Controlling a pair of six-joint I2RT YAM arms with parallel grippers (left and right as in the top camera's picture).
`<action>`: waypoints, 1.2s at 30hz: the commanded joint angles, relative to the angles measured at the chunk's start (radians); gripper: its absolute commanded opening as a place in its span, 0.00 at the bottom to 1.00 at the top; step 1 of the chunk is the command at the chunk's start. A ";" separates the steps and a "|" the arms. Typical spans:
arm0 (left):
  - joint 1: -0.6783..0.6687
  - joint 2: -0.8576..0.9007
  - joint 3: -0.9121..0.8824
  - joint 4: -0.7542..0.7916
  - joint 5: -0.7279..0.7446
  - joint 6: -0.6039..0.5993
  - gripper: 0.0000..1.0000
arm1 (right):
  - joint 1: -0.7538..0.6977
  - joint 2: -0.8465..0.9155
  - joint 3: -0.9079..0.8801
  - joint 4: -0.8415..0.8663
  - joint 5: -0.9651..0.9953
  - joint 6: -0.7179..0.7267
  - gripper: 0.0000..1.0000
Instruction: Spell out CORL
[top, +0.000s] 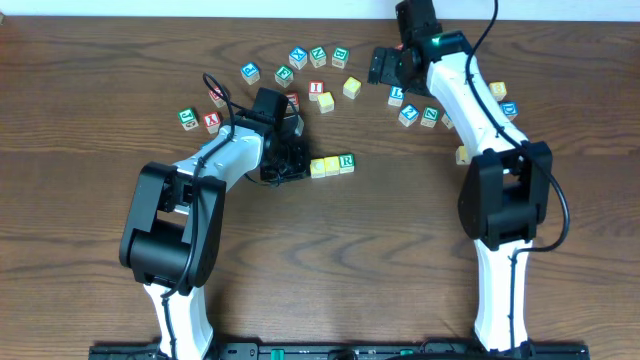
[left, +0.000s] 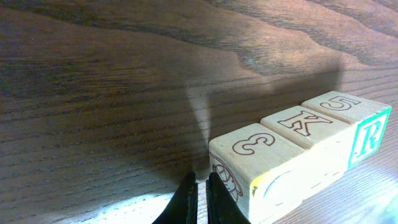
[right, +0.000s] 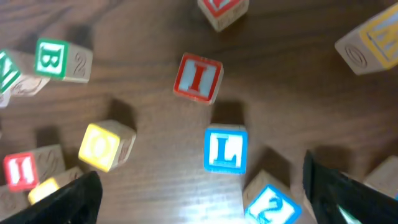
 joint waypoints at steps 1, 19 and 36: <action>-0.002 0.018 -0.006 -0.007 0.009 0.020 0.07 | 0.001 0.050 -0.005 0.029 0.057 0.018 0.95; -0.002 0.018 -0.006 -0.007 0.010 0.020 0.07 | -0.004 0.171 -0.005 0.060 0.069 0.014 0.78; -0.001 0.018 -0.006 -0.007 0.010 0.020 0.07 | -0.004 0.171 -0.005 0.057 0.069 0.014 0.44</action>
